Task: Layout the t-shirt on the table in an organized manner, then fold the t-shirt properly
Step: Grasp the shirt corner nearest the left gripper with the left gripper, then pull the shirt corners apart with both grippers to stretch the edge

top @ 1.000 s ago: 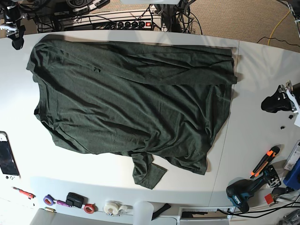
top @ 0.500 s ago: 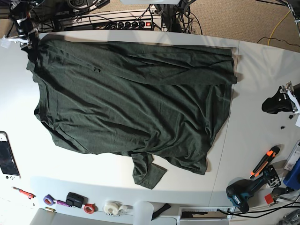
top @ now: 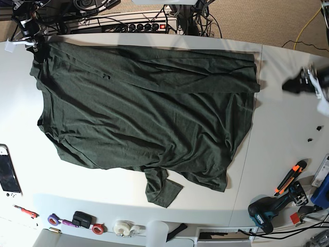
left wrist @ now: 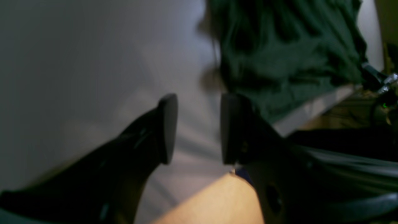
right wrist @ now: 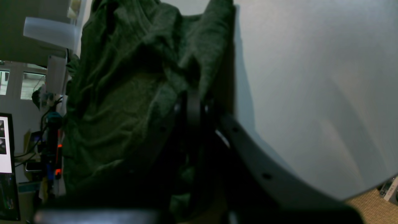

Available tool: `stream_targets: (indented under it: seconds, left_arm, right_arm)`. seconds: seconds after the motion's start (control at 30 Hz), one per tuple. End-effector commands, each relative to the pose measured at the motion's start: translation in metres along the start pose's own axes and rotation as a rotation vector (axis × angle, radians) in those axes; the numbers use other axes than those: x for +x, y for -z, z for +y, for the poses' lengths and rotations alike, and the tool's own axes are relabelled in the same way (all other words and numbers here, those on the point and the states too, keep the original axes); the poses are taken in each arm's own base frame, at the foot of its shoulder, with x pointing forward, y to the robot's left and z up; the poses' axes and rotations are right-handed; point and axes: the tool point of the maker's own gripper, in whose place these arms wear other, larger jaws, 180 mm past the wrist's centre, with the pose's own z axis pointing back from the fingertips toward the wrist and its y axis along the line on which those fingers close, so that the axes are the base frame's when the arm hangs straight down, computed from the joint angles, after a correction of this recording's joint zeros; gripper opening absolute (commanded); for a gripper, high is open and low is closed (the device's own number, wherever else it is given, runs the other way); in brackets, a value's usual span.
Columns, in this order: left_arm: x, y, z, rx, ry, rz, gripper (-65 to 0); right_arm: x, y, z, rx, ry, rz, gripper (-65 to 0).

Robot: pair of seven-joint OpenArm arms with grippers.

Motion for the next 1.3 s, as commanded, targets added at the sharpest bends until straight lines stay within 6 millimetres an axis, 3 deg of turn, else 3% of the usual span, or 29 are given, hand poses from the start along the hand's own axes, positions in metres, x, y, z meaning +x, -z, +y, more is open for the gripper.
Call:
stream_targets:
  seconds: [0.0,0.17,0.3,0.63,0.97,1.27]
  left_arm:
    - [0.007,-0.007,-0.002,-0.005,0.008,-0.026,-40.4]
    - [-0.037,0.006,-0.008,-0.038,-0.078,0.021,-40.4]
    - [-0.053,0.019,-0.017,-0.072,-0.121,0.017,-40.4]
    - [-0.054,0.033,-0.028,-0.093,-0.137,0.000,-40.4]
    - [-0.038,0.039,-0.052,-0.059,0.010,0.032,-40.4]
    - [-0.049,0.058,-0.066,-0.108,-0.039,0.036,-37.9]
  right_arm:
    - [0.000,-0.003,-0.004,-0.026,-0.024,0.029,-65.0]
    - [-0.001,-0.003,-0.004,-0.026,-0.024,0.032,-65.0]
    - [-0.001,-0.003,-0.004,-0.026,-0.024,0.034,-65.0]
    - [-0.001,-0.003,-0.004,-0.025,-0.023,0.036,-65.0]
    - [-0.001,-0.003,-0.004,-0.025,-0.023,0.036,-65.0]
    - [-0.001,-0.003,-0.004,-0.025,-0.024,0.036,-65.0]
